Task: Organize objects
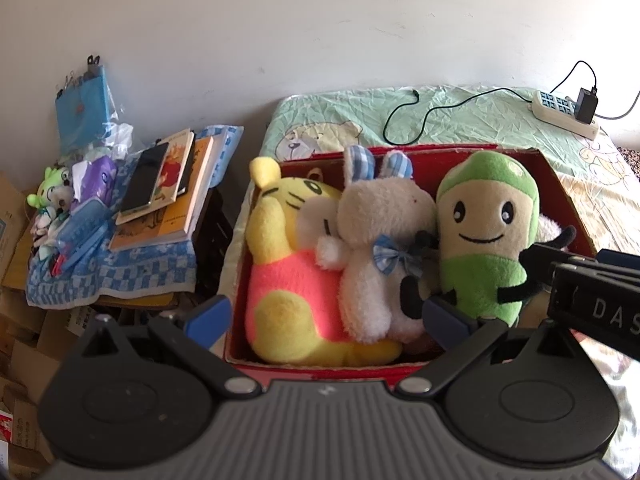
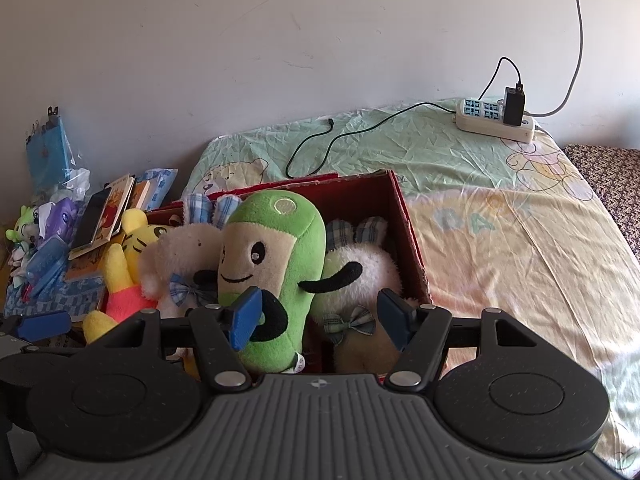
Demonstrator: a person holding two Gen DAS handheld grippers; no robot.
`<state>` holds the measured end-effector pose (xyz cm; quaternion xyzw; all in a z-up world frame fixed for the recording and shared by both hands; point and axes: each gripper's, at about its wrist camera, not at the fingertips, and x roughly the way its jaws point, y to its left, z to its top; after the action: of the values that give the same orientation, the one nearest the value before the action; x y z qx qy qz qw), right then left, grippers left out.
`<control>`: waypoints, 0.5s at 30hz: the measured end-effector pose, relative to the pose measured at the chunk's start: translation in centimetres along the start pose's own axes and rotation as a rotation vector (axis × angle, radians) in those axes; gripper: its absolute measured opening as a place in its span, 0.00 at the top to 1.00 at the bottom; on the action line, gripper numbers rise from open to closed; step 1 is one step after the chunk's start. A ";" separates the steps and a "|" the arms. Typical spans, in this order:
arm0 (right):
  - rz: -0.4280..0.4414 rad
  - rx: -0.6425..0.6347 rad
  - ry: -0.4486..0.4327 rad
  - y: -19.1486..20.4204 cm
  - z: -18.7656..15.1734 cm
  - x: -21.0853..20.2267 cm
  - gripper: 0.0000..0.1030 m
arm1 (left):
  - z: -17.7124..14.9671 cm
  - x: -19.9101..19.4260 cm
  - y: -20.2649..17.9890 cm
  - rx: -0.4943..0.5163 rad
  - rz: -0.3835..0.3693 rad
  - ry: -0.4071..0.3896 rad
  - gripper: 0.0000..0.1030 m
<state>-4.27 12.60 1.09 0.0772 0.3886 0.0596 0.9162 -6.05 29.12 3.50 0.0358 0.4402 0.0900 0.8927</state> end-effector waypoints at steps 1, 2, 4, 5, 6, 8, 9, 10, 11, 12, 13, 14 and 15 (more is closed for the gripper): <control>0.000 0.001 -0.001 0.0 0.1 0.1 0.35 | 0.1 0.1 0.1 -0.002 -0.001 0.001 0.01; -0.001 0.003 -0.002 0.0 0.1 0.2 0.35 | 0.2 0.2 0.2 -0.004 -0.002 0.003 0.01; -0.003 0.006 -0.003 0.0 0.2 0.4 0.35 | 0.3 0.4 0.2 -0.005 -0.006 0.007 0.01; -0.003 0.008 -0.003 0.0 0.3 0.5 0.35 | 0.4 0.5 0.3 -0.006 -0.007 0.008 0.01; -0.005 0.008 -0.003 0.0 0.4 0.6 0.35 | 0.5 0.6 0.3 -0.006 -0.007 0.007 0.01; -0.006 0.008 -0.003 0.1 0.5 0.8 0.35 | 0.6 0.7 0.3 -0.005 -0.007 0.005 0.01; -0.007 0.008 -0.003 0.1 0.6 0.9 0.35 | 0.7 0.8 0.3 -0.005 -0.006 0.005 0.01; -0.006 0.008 -0.002 0.1 0.6 0.9 0.35 | 0.8 0.9 0.3 -0.005 -0.006 0.004 0.01; -0.006 0.007 -0.001 0.2 0.6 1.0 0.35 | 0.9 1.0 0.3 -0.006 -0.008 0.005 0.01; -0.006 0.004 0.000 0.2 0.7 1.1 0.35 | 0.9 1.0 0.3 -0.006 -0.008 0.006 0.01; -0.007 0.002 0.002 0.3 0.7 1.2 0.35 | 1.1 1.2 0.3 -0.006 -0.008 0.008 0.01; -0.007 0.000 0.003 0.3 0.8 1.3 0.35 | 1.1 1.3 0.3 -0.007 -0.007 0.010 0.01; -0.007 0.000 0.005 0.3 0.8 1.4 0.35 | 1.2 1.4 0.3 -0.008 -0.008 0.014 0.01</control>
<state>-2.69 13.03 0.70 0.0760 0.3909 0.0567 0.9155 -4.27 29.69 3.17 0.0299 0.4460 0.0882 0.8902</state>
